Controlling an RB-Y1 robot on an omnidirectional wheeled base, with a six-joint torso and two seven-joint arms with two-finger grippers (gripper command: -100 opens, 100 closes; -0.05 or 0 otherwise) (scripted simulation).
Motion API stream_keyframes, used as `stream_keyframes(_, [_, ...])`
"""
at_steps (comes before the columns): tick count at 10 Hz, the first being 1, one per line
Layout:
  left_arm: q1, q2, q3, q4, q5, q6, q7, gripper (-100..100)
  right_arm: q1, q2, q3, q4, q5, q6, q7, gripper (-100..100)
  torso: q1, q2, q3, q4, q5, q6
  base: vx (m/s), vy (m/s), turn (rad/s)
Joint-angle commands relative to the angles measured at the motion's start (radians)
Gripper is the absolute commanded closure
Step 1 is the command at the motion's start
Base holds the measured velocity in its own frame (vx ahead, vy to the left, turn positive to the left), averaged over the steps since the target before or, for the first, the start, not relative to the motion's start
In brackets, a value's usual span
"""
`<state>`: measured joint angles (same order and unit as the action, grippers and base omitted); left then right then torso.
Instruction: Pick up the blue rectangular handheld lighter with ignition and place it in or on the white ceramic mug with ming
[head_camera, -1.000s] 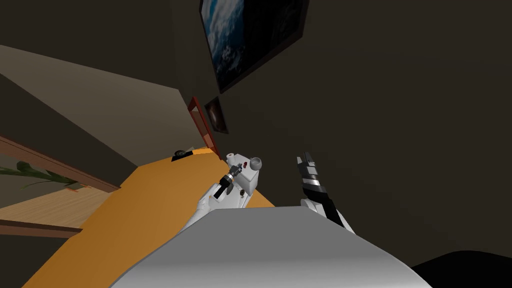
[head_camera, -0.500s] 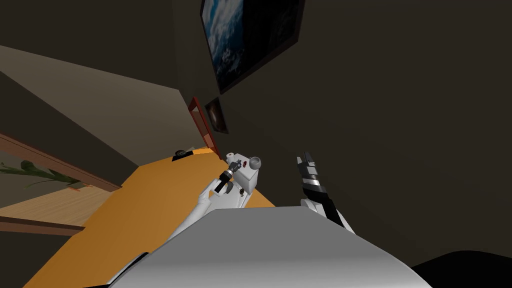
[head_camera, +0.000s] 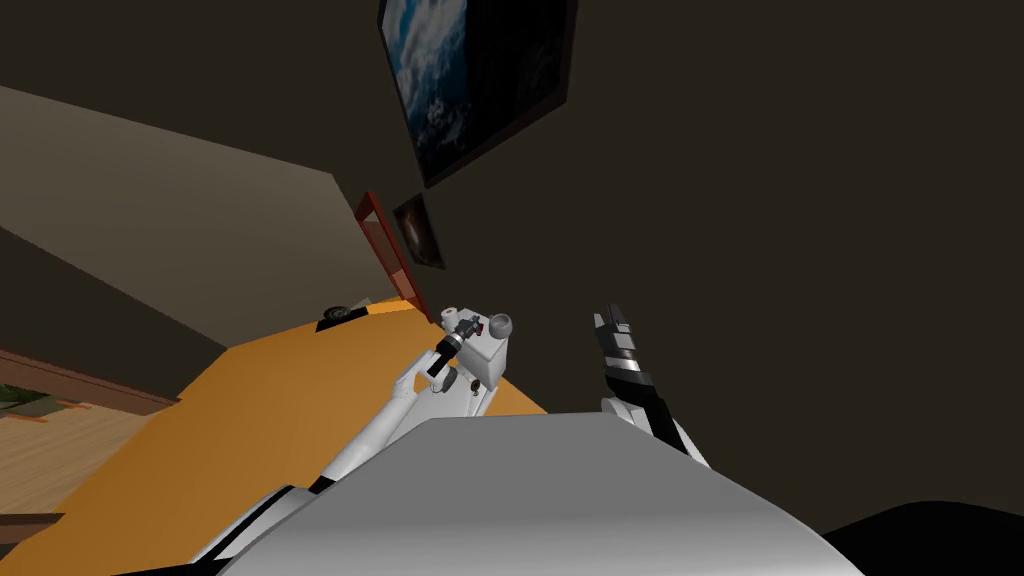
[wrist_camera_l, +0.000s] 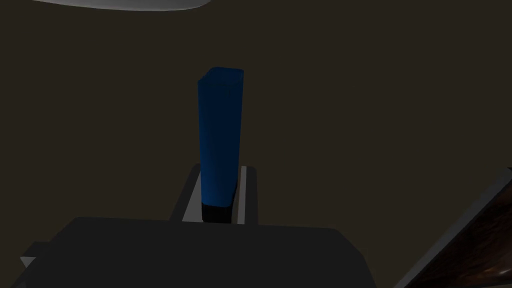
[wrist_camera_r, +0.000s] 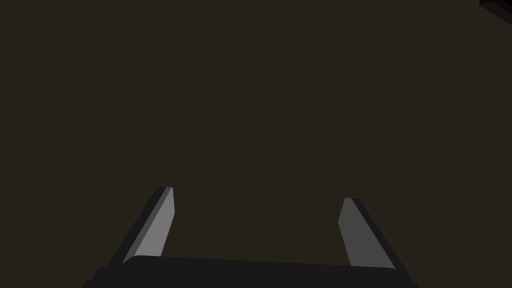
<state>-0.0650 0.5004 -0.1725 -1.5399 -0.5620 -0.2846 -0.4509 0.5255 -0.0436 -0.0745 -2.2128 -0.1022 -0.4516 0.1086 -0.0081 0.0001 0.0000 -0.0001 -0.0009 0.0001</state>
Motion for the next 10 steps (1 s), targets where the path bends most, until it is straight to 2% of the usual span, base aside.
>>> stream_keyframes(1, [-0.014, 0.041, -0.014, 0.008, -0.001, 0.019, 0.037, 100, 0.0, 0.0, 0.0, 0.0, 0.0, 0.0, 0.0, 0, 0.0, 0.0, 0.0, 0.0, 0.0, 0.0, 0.014, -0.104, -0.259])
stream_keyframes(5, [-0.04, 0.118, -0.039, 0.038, -0.003, 0.039, 0.099, 100, 0.0, 0.0, 0.0, 0.0, 0.0, 0.0, 0.0, 0, -0.001, -0.004, -0.002, -0.001, 0.0, 0.002, 0.045, -0.093, -0.215])
stream_keyframes(6, [-0.037, 0.109, -0.041, 0.021, -0.002, 0.048, 0.092, 100, 0.0, 0.0, 0.001, 0.0, 0.0, 0.0, 0.0, 0, -0.001, -0.003, -0.002, -0.001, 0.0, 0.001, 0.01, -0.019, -0.025])
stream_keyframes(7, [-0.038, 0.111, -0.043, 0.02, -0.002, 0.05, 0.096, -100, 0.002, 0.0, 0.004, 0.002, 0.001, 0.001, -0.001, 0, -0.001, -0.003, -0.002, 0.0, 0.0, 0.001, 0.0, 0.0, 0.0])
stream_keyframes(10, [-0.038, 0.111, -0.043, 0.02, -0.002, 0.05, 0.096, -100, 0.002, 0.0, 0.004, 0.002, 0.001, 0.001, -0.001, 0, -0.001, -0.003, -0.001, 0.0, 0.001, 0.001, 0.0, 0.0, 0.0])
